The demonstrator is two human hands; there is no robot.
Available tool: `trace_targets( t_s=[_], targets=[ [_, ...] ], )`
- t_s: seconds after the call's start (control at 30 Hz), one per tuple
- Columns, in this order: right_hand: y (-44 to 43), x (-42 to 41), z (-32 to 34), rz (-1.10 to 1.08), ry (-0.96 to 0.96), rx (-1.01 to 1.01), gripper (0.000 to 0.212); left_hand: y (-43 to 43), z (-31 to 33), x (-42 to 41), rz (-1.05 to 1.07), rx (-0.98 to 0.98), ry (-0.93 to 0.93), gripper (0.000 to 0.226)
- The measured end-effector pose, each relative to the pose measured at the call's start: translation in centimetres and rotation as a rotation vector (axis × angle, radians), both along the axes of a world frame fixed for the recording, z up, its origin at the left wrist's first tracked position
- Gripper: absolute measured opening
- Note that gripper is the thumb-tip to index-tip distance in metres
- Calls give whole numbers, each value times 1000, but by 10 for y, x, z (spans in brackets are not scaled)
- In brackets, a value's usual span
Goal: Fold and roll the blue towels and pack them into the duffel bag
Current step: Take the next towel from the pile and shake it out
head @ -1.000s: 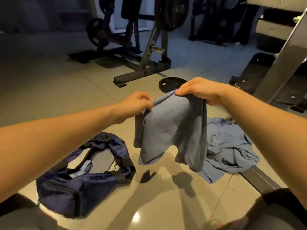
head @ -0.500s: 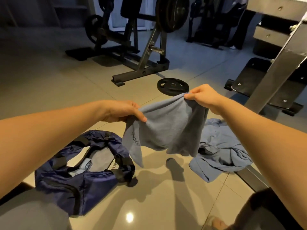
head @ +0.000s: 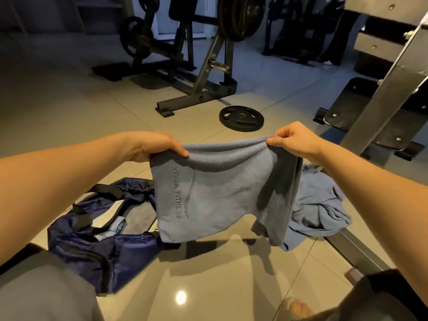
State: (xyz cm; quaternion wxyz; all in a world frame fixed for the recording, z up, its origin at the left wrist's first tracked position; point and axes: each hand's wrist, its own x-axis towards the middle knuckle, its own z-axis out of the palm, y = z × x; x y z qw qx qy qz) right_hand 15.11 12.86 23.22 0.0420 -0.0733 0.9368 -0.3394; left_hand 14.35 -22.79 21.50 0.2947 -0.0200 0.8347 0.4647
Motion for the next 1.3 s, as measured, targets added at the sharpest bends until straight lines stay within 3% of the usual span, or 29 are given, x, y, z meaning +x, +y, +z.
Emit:
trace_targets(
  t_s=[0.17,0.3,0.4,0.6,0.8,0.93,1.0,1.13,1.2,1.3],
  targets=[
    [11,-4,-21,-30,74,187,40,-7,-6,-3,71,74,25,30],
    [2,2,-47,-87,142,312,35,-2,-7,-7,107,264,54,29],
    [-18,20,-75,47,92,390,25,0,-20,-7,89,226,93,16],
    [-59,64,-177,244,-153,392,28,20,-73,19,-125,-35,144,22],
    [-92,129,-291,326,-407,341,36,32,-150,57,-300,-194,40,10],
    [-95,156,-333,488,-774,322,17,19,-188,68,-354,-255,2,14],
    [-77,144,-341,375,-813,274,20,8,-199,66,-369,-286,-18,14],
    [-19,87,-350,-165,-595,205,29,4,-213,53,-319,-297,8,13],
    [3,61,-358,-412,-544,127,18,6,-220,48,-281,-299,37,14],
    [16,26,-372,-628,-482,66,21,10,-228,43,-283,-283,78,10]
  ],
)
